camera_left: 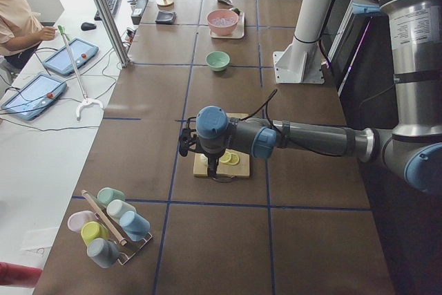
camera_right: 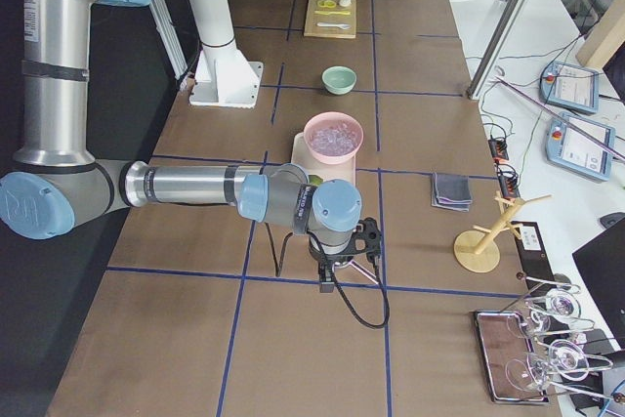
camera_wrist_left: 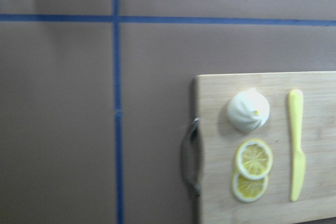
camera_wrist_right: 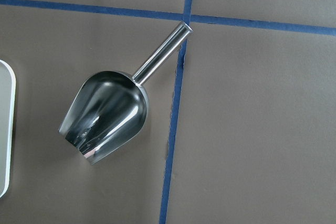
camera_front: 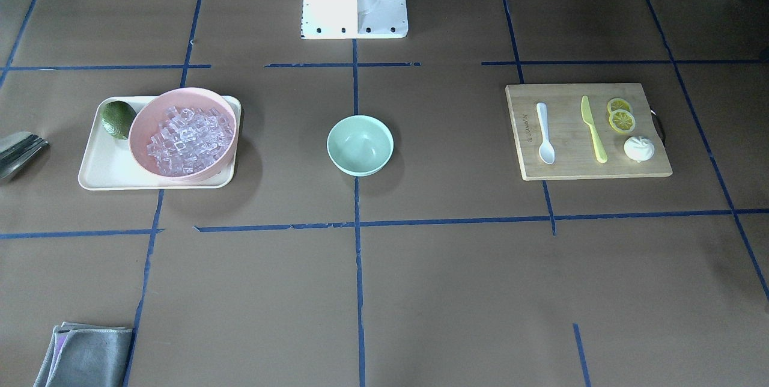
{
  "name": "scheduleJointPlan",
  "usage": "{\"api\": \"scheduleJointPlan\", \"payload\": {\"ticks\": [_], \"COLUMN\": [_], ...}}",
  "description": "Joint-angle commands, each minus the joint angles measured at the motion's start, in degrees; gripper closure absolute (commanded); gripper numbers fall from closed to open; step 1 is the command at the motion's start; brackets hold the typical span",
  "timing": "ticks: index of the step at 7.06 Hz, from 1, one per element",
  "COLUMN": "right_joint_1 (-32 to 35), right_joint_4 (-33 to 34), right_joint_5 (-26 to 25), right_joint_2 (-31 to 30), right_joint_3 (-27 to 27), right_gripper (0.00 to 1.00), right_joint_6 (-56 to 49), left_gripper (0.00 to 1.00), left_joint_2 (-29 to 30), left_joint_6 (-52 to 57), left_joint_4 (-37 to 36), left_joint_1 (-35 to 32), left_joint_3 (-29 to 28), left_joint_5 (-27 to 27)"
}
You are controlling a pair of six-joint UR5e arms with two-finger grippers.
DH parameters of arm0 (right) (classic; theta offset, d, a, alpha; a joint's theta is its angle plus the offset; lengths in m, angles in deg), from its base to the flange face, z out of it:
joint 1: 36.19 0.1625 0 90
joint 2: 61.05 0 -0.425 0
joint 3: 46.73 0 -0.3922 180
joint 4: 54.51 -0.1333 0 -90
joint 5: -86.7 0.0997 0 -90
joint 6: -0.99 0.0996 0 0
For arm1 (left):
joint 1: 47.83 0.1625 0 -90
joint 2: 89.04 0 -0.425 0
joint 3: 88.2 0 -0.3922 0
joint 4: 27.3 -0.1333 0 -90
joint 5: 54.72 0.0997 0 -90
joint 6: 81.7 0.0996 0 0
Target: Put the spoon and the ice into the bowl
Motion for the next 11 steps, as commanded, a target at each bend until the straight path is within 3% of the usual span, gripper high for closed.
{"api": "scheduleJointPlan", "payload": {"ticks": [1, 2, 4, 6, 7, 11], "right_joint_1": [-0.35, -0.62, -0.8, -0.97, -1.15, -1.32], "right_joint_4": [0.0, 0.0, 0.0, 0.0, 0.0, 0.0], "right_joint_5": [0.69, 0.69, 0.69, 0.78, 0.78, 0.78], "right_joint_2": [-0.01, -0.01, -0.01, -0.01, -0.01, -0.01], "right_joint_3": [0.06, -0.03, -0.03, -0.03, -0.11, -0.12], "right_gripper": [0.0, 0.0, 0.0, 0.0, 0.0, 0.0], "right_joint_6": [0.15, 0.15, 0.15, 0.15, 0.23, 0.23], "left_gripper": [0.01, 0.03, 0.07, 0.09, 0.11, 0.29], "left_joint_2": [4.0, 9.08, 12.27, 14.22, 14.31, 14.75], "left_joint_6": [-22.89, -31.37, -33.48, -33.48, -33.48, -33.56], "left_joint_4": [14.02, 14.06, 14.06, 13.71, 13.62, 13.53], "left_joint_1": [12.05, 20.11, 31.22, 38.09, 40.04, 40.15], "left_joint_3": [0.0, -0.08, -0.26, -1.22, -1.31, -3.95], "left_joint_5": [3.65, 8.2, 21.02, 28.87, 31.07, 31.18]}}
